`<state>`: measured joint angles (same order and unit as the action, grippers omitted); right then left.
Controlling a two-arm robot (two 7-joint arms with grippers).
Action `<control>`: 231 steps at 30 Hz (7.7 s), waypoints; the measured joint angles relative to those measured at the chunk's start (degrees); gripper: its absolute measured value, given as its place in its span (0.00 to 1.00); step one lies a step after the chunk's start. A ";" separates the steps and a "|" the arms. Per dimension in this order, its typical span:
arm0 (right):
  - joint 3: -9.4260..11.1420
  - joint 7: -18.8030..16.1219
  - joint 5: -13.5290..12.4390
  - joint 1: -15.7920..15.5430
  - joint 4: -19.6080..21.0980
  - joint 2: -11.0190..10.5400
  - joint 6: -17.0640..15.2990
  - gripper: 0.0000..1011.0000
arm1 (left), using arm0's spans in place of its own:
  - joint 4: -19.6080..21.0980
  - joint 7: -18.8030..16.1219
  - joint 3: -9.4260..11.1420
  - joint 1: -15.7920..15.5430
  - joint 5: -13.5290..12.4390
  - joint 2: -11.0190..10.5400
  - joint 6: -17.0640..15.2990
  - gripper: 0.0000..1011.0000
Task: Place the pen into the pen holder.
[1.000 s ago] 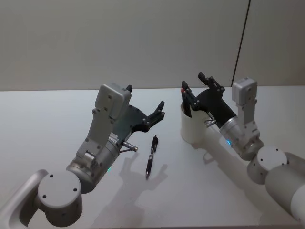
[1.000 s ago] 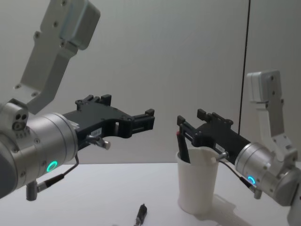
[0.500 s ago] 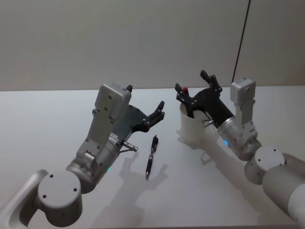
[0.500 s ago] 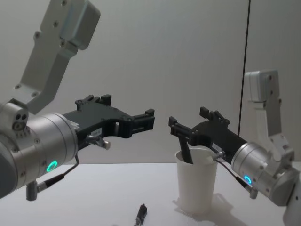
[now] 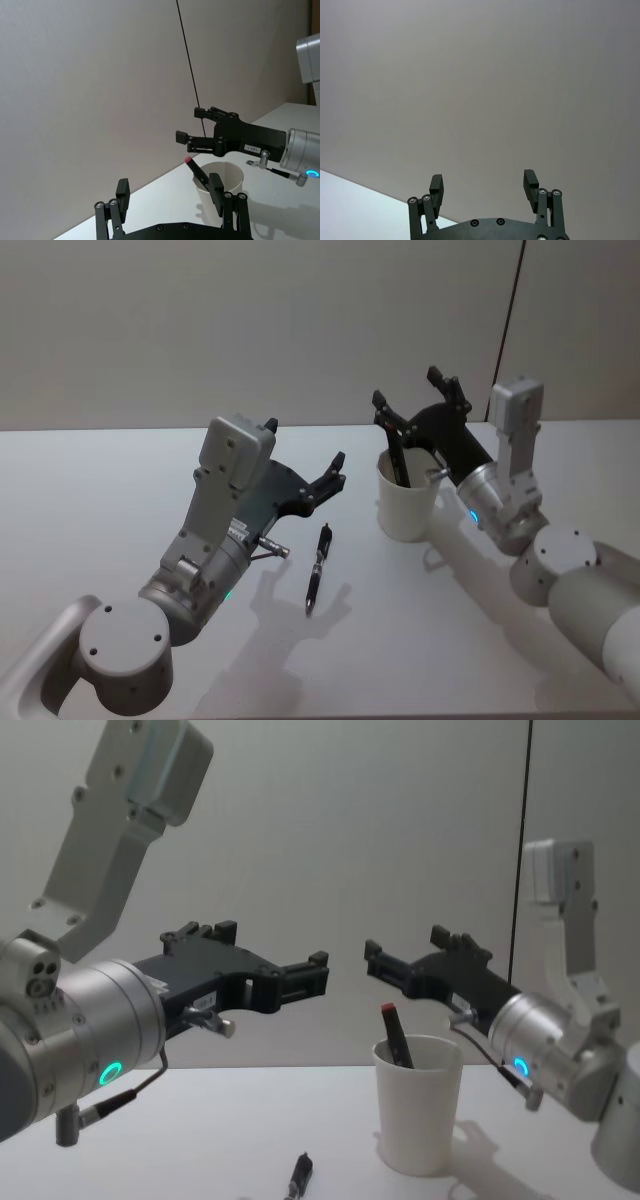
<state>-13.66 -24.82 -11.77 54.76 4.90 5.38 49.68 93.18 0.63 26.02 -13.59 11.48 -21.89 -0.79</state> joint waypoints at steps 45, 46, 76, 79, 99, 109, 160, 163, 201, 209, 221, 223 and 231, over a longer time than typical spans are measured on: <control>3.66 15.62 -1.54 -27.48 61.79 -8.51 -42.25 0.99 | 0.00 0.00 0.00 0.00 0.00 0.00 0.00 0.99; 3.75 15.86 -1.61 -27.95 62.48 -8.66 -42.65 0.99 | 0.00 0.00 0.00 0.00 0.00 0.00 0.00 0.99; 6.58 22.40 -2.97 -40.40 78.32 -13.47 -51.80 0.99 | 0.00 0.00 0.00 0.00 0.00 0.00 0.00 0.99; 6.74 22.77 -3.00 -40.86 78.78 -13.67 -52.20 0.99 | 0.00 0.00 0.00 0.00 0.00 0.00 0.00 0.99; 7.20 23.83 -3.04 -42.28 80.19 -14.24 -53.52 0.99 | -1.94 2.07 -1.40 -1.13 5.14 0.37 -5.09 0.99; 7.26 23.97 -3.04 -42.44 80.34 -14.30 -53.65 0.99 | -5.67 4.10 -2.61 -2.79 9.22 1.01 -8.97 0.99; 7.28 24.06 -3.04 -42.56 80.45 -14.36 -53.74 0.99 | -22.86 10.87 -0.82 -10.13 7.09 6.65 -25.60 0.99; 7.28 24.06 -3.04 -42.56 80.45 -14.36 -53.74 0.99 | -23.34 10.89 -0.69 -10.07 7.05 6.75 -25.80 0.99; 7.29 24.06 -3.03 -42.56 80.45 -14.36 -53.74 0.99 | -24.78 9.68 0.42 -9.15 4.19 7.33 -26.72 0.69; 7.29 24.06 -3.03 -42.56 80.45 -14.36 -53.74 0.99 | -23.96 10.33 1.54 -9.48 -0.27 7.76 -27.39 0.59; 7.29 24.06 -3.03 -42.56 80.45 -14.36 -53.74 0.99 | -24.16 12.39 2.81 -10.69 -5.07 8.85 -27.32 0.16; 7.29 24.06 -3.04 -42.56 80.45 -14.36 -53.74 0.99 | -24.22 12.57 2.84 -10.76 -5.22 8.91 -27.21 0.14; 7.29 24.06 -3.04 -42.56 80.45 -14.36 -53.74 0.99 | -24.27 13.21 2.88 -10.85 -5.11 9.06 -26.03 0.13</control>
<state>-6.38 -0.76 -14.80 12.20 85.35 -8.98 -4.07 68.90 13.83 28.90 -24.44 6.37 -12.83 -26.82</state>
